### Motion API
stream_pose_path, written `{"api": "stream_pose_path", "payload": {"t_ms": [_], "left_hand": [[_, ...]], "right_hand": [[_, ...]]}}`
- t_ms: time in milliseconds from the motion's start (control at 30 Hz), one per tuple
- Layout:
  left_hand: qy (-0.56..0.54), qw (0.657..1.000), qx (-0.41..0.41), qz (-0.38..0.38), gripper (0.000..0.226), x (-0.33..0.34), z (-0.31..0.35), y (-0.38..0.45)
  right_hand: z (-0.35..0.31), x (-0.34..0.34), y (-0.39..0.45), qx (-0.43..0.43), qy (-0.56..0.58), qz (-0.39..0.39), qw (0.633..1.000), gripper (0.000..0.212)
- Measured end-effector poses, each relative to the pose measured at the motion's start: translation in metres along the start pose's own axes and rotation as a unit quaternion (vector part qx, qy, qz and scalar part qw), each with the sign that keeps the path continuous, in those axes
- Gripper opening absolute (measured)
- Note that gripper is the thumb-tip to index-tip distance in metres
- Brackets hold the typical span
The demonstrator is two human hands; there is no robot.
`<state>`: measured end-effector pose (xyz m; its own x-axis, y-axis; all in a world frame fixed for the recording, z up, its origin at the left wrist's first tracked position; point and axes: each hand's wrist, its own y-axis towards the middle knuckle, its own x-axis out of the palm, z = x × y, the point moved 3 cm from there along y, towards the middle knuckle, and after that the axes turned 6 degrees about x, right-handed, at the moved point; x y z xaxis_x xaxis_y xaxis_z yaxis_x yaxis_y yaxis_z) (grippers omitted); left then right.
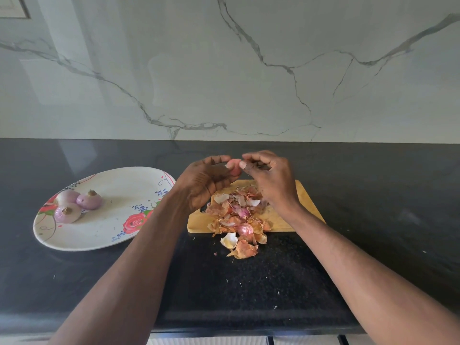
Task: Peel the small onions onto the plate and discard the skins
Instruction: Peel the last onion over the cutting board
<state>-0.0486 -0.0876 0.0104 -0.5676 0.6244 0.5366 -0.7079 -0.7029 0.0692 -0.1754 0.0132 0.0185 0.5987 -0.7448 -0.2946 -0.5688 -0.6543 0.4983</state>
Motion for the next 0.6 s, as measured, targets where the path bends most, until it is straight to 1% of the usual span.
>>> {"api": "stream_pose_path", "payload": {"t_ms": [133, 233, 267, 400, 500, 600], "left_hand": [[0.004, 1.0, 0.009, -0.009, 0.019, 0.0019, -0.0009, -0.0002], [0.03, 0.999, 0.011, -0.004, 0.018, 0.0009, -0.0006, 0.0008], [0.039, 0.999, 0.007, -0.004, 0.019, 0.0005, -0.0008, 0.0008], [0.057, 0.998, -0.012, -0.034, 0.041, 0.0029, -0.0009, -0.0013], [0.09, 0.994, 0.005, -0.059, 0.039, 0.0051, -0.0017, -0.0011], [0.125, 0.988, 0.04, -0.077, 0.037, 0.0061, -0.0015, 0.0001]], "right_hand": [[0.0026, 0.0012, 0.0005, 0.029, 0.017, -0.01, 0.999, 0.008], [-0.0002, -0.0004, -0.0014, 0.038, 0.038, -0.018, 0.998, 0.022], [-0.0003, -0.001, -0.0015, 0.039, 0.038, -0.015, 0.998, 0.021], [0.0007, -0.0004, -0.0008, 0.036, 0.027, -0.004, 0.999, 0.014], [-0.0002, 0.0007, -0.0028, 0.019, 0.01, 0.004, 1.0, 0.014], [-0.0005, 0.0021, -0.005, -0.023, -0.017, 0.008, 1.0, 0.017]]}}
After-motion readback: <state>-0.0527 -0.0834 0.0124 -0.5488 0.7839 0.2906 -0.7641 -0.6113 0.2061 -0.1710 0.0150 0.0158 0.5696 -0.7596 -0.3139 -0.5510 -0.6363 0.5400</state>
